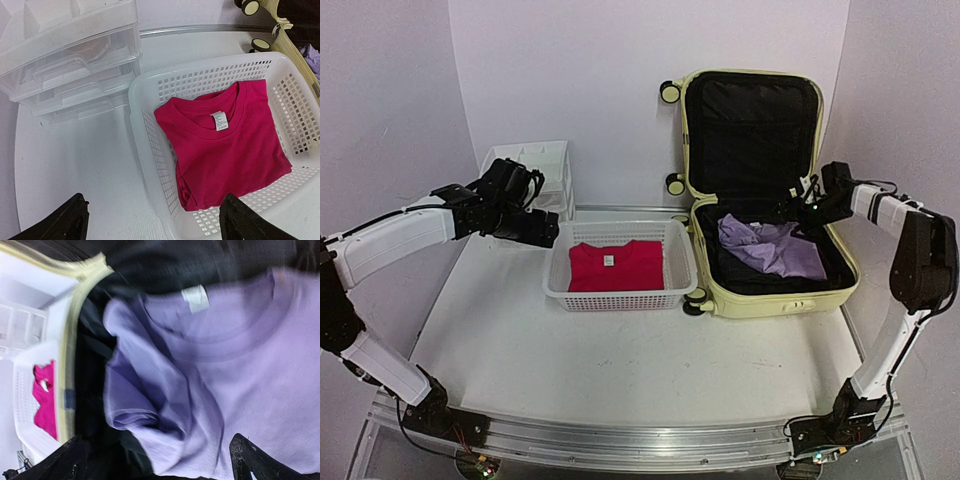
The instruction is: Open, take out, and arrange the luggage
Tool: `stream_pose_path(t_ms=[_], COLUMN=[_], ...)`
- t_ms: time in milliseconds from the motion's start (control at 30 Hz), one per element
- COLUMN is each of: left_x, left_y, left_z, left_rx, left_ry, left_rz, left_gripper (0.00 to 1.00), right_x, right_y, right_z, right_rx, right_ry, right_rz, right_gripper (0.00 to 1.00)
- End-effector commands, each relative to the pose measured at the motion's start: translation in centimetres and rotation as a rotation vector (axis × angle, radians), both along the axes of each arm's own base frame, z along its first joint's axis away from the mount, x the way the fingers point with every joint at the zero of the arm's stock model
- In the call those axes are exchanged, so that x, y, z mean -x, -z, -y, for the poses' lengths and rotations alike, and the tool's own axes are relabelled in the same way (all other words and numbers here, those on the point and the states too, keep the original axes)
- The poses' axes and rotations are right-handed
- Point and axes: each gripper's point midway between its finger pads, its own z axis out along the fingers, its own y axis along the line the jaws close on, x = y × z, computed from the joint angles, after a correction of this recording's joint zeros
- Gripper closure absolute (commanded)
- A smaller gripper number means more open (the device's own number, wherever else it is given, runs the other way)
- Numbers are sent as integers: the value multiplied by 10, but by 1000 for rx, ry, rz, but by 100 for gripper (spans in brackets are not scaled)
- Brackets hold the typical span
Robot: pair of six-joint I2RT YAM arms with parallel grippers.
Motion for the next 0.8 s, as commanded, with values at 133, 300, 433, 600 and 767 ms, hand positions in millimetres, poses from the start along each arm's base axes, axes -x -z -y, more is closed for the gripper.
stream_pose_path(t_ms=[133,300,433,600,767], left_x=[-10,-9,-8,-6,-6], left_y=[-30,-34,-37,-37,-36], left_z=[7,7,7,9,8], left_rx=[28,21,6,8,2], left_ry=[28,42,63,82,80], left_rz=[62,73,83,80,79], left_gripper=[9,8,8,8,8], right_x=[-40,-69,-79,-88,-84], right_y=[-5,4,22,36,41], right_z=[-27,-66,-78,-83,-84], right_rx=[146,134,117,199,296], right_ry=[-45,-154,-189,-256,-354], right_rz=[-85,-75,-93,-60,-34], right_gripper=[2,2,2,2,2])
